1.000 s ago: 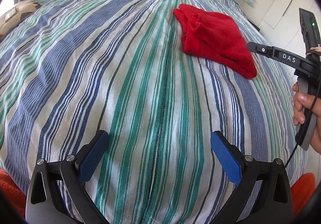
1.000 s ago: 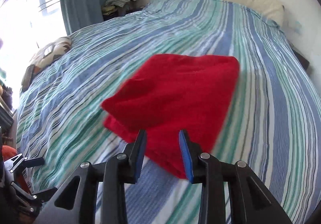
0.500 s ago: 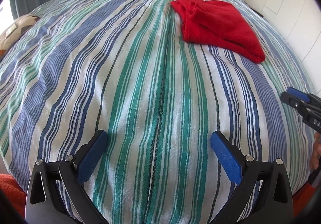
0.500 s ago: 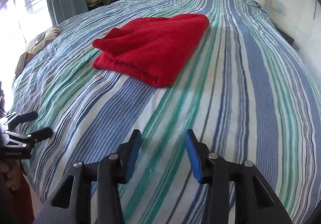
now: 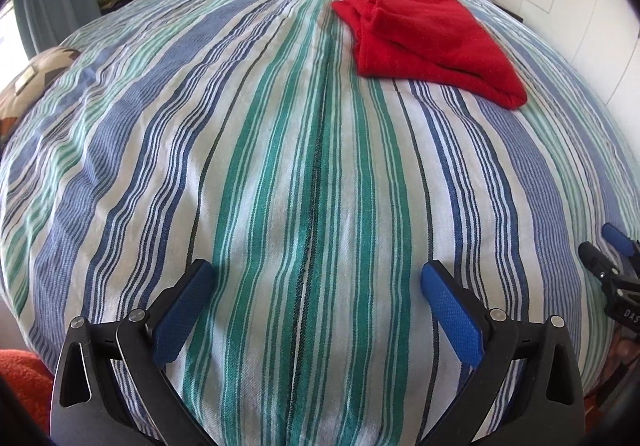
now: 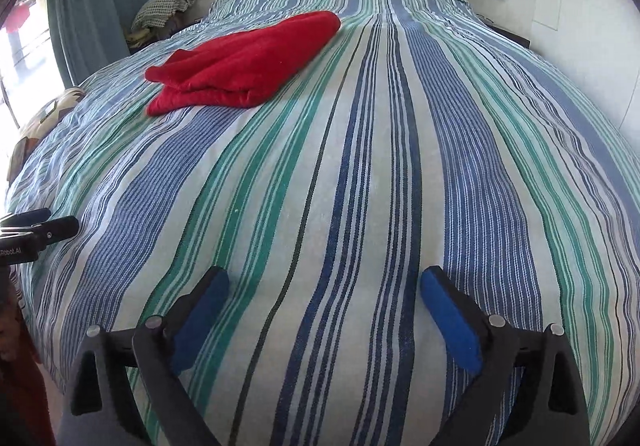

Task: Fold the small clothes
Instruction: 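Grasp the opposite sweater edge with the left gripper and fold it over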

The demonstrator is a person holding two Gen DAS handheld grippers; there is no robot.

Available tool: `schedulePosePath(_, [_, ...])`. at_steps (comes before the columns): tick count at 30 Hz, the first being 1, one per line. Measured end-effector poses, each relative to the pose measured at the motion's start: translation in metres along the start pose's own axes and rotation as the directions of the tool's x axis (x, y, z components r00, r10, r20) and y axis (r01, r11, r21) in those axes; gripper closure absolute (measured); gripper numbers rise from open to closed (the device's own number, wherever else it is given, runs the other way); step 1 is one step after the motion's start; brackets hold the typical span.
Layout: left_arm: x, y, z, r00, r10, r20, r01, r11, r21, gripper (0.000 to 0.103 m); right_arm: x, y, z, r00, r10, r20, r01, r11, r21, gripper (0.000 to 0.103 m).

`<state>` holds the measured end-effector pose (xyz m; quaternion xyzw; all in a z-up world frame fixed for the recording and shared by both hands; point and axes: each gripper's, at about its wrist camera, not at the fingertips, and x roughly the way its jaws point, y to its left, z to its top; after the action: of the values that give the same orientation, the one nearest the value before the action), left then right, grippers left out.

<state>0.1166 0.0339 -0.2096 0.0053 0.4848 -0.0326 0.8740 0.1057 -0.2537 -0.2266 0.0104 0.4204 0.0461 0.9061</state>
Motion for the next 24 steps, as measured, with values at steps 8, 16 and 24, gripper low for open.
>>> schedulePosePath(8, [-0.003,0.010,0.129,0.960,-0.256,0.114,0.270,0.955,-0.122,0.001,-0.004,-0.008,0.026,0.994,0.088,-0.058,-0.085,0.995,0.046,0.006])
schedulePosePath(16, [0.113,0.006,0.242,0.978,-0.207,-0.022,0.200,0.964,-0.177,0.002,0.023,-0.025,0.149,0.964,0.258,0.071,-0.266,0.952,0.152,0.006])
schedulePosePath(24, [0.133,-0.019,0.220,0.945,-0.315,-0.085,0.307,0.947,-0.094,0.049,0.164,-0.021,0.243,0.883,0.470,0.001,-0.442,0.829,0.343,0.007])
